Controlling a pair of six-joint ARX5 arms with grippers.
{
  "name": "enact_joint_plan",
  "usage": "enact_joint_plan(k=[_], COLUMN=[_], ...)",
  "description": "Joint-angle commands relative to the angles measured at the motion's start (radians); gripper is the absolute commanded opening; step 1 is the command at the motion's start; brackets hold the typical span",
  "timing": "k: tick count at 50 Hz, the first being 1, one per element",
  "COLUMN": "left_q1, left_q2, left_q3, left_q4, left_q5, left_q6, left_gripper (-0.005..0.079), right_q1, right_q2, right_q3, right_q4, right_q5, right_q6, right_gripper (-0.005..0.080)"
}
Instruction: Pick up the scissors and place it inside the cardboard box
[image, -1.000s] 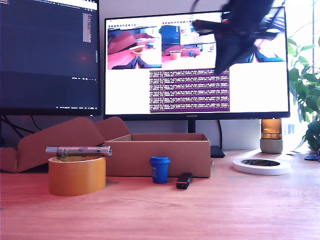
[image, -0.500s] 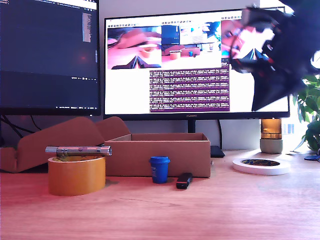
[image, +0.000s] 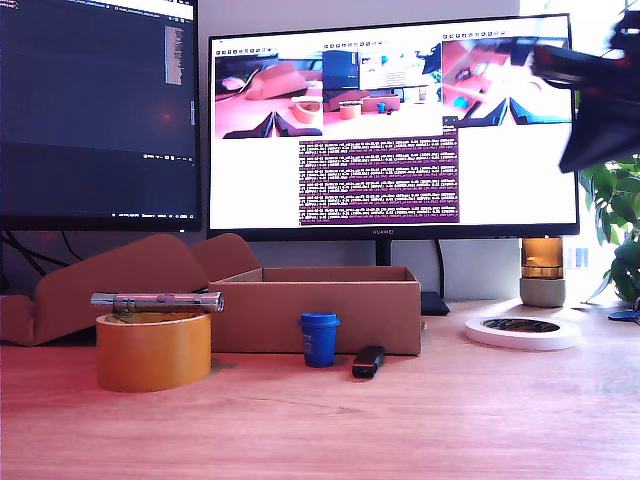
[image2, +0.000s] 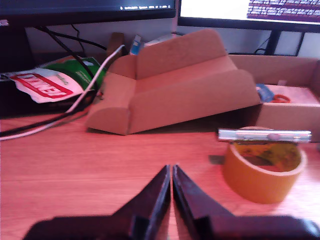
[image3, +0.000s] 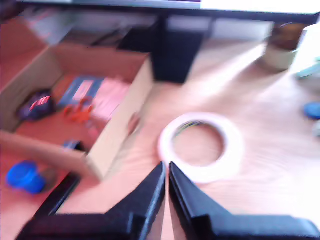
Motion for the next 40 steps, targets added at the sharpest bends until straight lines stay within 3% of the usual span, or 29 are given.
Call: enact_joint_plan(k=[1, 9, 16, 40], left_q1=[0.003, 0.003, 0.003, 0.003], left_q2=[0.004, 0.004, 0.004, 0.004], left_q3=[-0.023, -0.023, -0.023, -0.023], left_q4=[0.016, -0.023, -0.063, -0.084], left_q5=[-0.012, -0.006, -0.006, -0.006], left_q6=[0.007, 0.003, 0.004, 0.004], left_gripper=[-0.0021, -0.0021, -0.0021, -0.0021], right_q1=[-0.035, -0.146, -0.190, -0.203], right_q2=[-0.037, -0.124, -0.208, -0.556], right_q3=[-0.042, -0.107, -0.164, -0.451], right_q4=[0.019, 0.021, 0.024, 0.147], right_q5=[0.003, -0.029, -0.059, -0.051], right_q6=[0.003, -0.002, 0.001, 0.026], right_gripper=[-0.0011, -0.0011, -0.0011, -0.0011])
